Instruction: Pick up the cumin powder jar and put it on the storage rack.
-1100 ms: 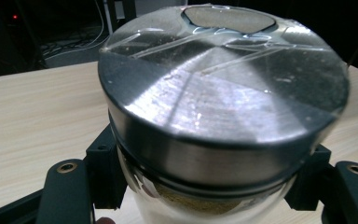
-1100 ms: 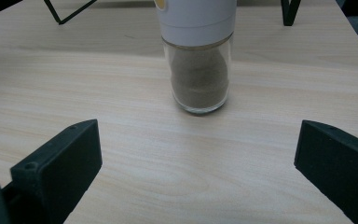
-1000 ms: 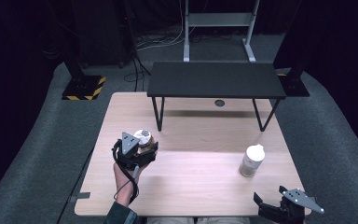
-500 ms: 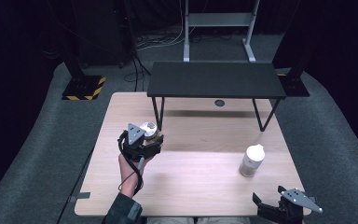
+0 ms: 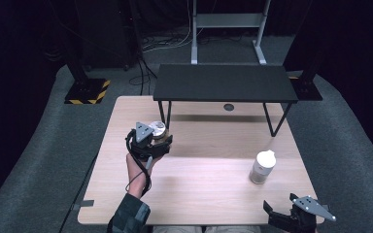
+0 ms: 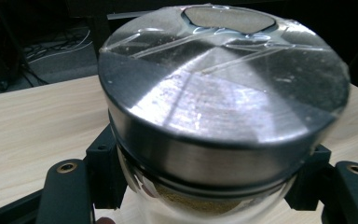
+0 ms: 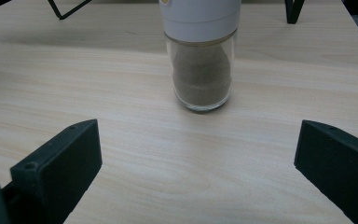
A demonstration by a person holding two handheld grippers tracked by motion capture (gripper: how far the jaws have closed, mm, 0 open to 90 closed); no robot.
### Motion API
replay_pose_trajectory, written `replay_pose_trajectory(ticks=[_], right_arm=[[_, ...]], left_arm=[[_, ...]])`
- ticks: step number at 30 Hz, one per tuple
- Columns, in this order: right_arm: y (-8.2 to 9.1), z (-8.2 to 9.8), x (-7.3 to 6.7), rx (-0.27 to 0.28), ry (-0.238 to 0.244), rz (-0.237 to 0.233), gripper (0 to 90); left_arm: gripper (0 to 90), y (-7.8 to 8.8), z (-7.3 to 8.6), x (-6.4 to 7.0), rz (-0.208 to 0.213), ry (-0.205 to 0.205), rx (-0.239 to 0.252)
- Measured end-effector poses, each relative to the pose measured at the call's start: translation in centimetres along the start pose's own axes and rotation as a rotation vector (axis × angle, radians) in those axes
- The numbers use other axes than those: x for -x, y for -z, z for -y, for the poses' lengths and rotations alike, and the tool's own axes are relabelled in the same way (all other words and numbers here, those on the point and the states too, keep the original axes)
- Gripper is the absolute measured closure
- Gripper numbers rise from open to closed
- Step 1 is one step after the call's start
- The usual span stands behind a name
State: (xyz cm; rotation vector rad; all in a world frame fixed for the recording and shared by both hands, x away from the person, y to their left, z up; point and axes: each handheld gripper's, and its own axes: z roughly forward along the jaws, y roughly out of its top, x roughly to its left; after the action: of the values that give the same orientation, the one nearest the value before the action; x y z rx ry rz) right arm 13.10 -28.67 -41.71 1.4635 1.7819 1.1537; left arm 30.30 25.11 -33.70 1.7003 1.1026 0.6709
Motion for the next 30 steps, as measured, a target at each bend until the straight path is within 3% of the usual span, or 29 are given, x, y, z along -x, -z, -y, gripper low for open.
replay_pose_trajectory(ticks=[11, 30], right_arm=[[0.1, 0.0, 0.1, -0.001, 0.0, 0.005, 0.0], [0.1, 0.0, 0.0, -0.003, 0.006, 0.016, 0.0]], left_arm=[[30.8, -0.9, -1.2, -0.9, 0.002, 0.023, -0.011], [30.8, -2.7, -3.4, -1.3, 0.01, 0.024, -0.016]])
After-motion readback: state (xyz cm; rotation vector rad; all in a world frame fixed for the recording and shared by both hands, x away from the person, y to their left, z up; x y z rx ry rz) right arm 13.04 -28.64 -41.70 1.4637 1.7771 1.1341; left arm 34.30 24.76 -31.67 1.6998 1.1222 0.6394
